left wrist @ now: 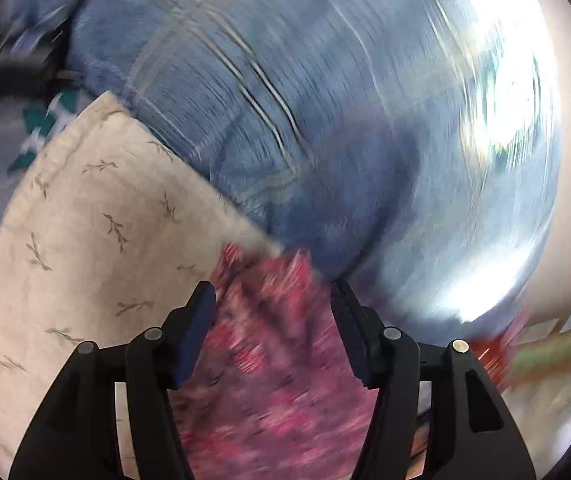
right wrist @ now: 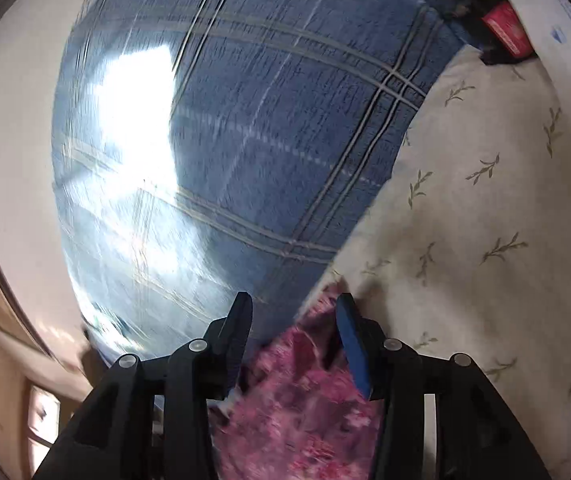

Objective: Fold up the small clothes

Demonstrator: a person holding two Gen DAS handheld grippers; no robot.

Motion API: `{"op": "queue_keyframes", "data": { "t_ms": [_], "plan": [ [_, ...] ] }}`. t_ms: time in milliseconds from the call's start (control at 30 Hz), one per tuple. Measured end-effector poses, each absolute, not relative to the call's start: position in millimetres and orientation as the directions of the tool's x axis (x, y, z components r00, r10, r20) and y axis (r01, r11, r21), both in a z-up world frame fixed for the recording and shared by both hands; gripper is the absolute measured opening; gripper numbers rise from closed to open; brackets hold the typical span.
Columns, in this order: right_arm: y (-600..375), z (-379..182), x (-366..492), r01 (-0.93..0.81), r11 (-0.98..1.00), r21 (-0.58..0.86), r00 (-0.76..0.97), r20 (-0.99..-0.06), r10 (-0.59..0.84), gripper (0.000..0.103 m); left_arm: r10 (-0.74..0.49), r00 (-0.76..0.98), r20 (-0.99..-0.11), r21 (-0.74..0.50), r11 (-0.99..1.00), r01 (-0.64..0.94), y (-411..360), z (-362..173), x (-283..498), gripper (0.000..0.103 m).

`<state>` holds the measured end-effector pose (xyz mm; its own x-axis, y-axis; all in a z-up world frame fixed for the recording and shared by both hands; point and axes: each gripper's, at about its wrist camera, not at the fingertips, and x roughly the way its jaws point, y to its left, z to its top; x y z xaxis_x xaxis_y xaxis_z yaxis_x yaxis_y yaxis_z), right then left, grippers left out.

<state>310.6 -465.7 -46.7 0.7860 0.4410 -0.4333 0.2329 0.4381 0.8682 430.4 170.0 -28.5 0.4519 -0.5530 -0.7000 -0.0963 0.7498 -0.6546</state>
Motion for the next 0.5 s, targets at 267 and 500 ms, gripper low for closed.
{"op": "queue_keyframes", "data": {
  "t_ms": [267, 500],
  "plan": [
    [-403.4, -39.9, 340.1, 0.088, 0.872, 0.482, 0.577, -0.738, 0.35, 0.048, -0.393, 0.338, -0.855, -0.355, 0.919, 0.172, 127.6, -48.9, 430.3, 0.06],
    [-375.3, -34.6, 361.0, -0.059, 0.949, 0.309, 0.553, -0.781, 0.289, 0.018, -0.345, 0.357, -0.868, -0.267, 0.931, 0.249, 111.1, -50.1, 446.6, 0.06]
  ]
}}
